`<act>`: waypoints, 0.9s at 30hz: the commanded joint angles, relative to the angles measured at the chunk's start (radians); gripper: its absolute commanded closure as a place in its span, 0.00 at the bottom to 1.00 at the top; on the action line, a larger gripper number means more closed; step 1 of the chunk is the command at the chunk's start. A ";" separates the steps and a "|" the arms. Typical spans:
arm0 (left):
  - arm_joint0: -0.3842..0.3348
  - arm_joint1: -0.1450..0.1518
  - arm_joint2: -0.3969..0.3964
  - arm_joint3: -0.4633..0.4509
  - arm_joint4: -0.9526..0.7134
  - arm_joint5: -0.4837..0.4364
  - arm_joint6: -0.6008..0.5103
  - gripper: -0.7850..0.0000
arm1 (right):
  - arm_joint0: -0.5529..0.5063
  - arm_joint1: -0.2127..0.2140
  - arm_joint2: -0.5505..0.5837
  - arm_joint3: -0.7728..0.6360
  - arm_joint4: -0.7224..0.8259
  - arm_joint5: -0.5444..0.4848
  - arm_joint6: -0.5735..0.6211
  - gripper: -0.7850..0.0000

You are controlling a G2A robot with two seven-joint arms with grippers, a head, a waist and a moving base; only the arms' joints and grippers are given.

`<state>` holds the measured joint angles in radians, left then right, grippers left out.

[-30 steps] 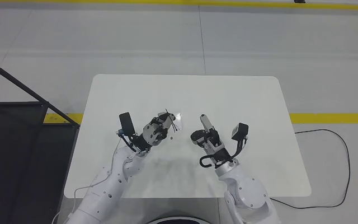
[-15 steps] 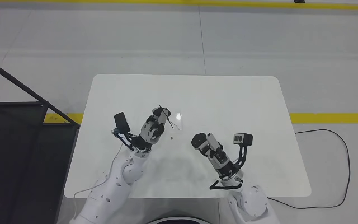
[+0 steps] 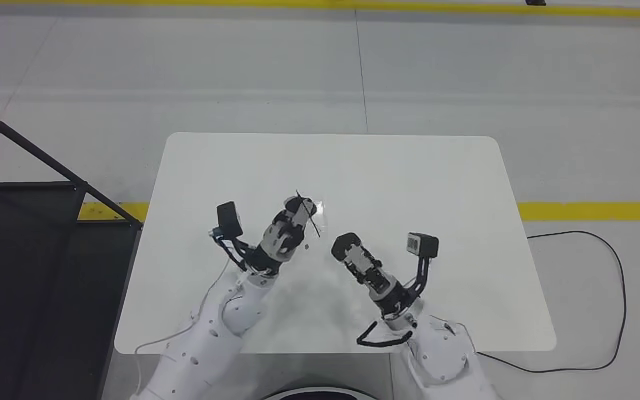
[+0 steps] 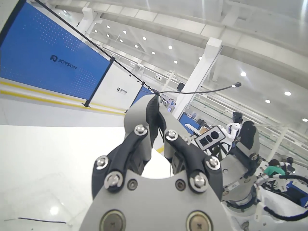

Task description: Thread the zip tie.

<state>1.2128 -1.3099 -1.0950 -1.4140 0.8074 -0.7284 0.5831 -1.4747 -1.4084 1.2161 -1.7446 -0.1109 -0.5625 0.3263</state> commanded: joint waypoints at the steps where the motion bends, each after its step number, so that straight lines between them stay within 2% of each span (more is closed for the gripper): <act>1: 0.000 -0.003 0.004 -0.003 -0.025 -0.008 -0.012 1.00 | 0.021 -0.005 -0.019 0.025 -0.062 -0.006 -0.059 0.00; 5: -0.002 -0.005 0.010 0.002 -0.092 -0.049 -0.066 1.00 | 0.056 -0.011 -0.047 0.069 -0.130 -0.015 -0.123 0.00; 7: -0.003 -0.005 0.005 -0.002 -0.109 -0.057 -0.085 1.00 | 0.065 -0.013 -0.062 0.082 -0.157 -0.014 -0.146 0.04; 11: 0.005 -0.007 0.003 -0.012 -0.109 -0.060 -0.098 1.00 | 0.078 -0.017 -0.084 0.097 -0.197 -0.015 -0.179 0.25; 14: 0.008 -0.009 0.000 -0.016 -0.102 -0.059 -0.099 1.00 | 0.082 -0.018 -0.094 0.102 -0.211 -0.019 -0.193 0.48; 17: 0.010 -0.011 -0.003 -0.019 -0.099 -0.061 -0.100 1.00 | 0.082 -0.017 -0.097 0.105 -0.212 -0.026 -0.198 0.60; 21: 0.013 -0.013 -0.008 -0.020 -0.094 -0.064 -0.100 1.00 | 0.082 -0.015 -0.098 0.107 -0.207 -0.033 -0.197 0.67; 27: 0.015 -0.016 -0.013 -0.015 -0.087 -0.073 -0.102 1.00 | 0.084 -0.013 -0.102 0.108 -0.201 -0.032 -0.193 0.69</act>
<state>1.2273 -1.3259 -1.1073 -1.4307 0.7179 -0.8000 0.4813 -1.3916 -1.4219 1.1156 -1.6369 -0.3121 -0.5965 0.1327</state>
